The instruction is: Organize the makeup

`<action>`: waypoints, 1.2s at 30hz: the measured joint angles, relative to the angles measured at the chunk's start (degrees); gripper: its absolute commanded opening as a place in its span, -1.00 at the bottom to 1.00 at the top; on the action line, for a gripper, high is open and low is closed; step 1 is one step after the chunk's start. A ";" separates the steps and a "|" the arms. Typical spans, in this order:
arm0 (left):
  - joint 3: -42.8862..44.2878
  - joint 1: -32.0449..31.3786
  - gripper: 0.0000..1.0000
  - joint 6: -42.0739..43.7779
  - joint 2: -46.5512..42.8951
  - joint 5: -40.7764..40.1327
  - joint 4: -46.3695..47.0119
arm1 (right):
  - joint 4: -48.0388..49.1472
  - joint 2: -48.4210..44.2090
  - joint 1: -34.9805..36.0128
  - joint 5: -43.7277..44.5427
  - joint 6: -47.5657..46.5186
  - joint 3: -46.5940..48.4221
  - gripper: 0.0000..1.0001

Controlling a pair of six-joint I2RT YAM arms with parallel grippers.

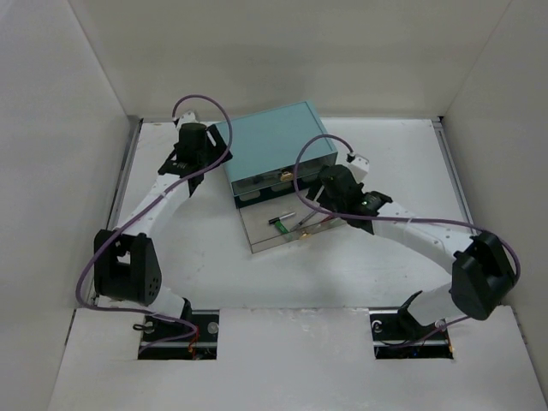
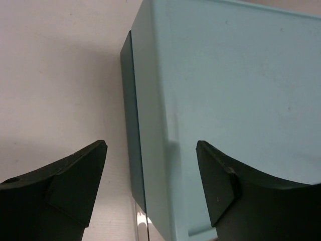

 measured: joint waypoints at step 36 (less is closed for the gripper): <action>2.67 0.72 -0.86 -4.66 7.67 3.78 5.55 | 33.20 19.23 6.51 -6.93 -25.70 -2.95 -0.05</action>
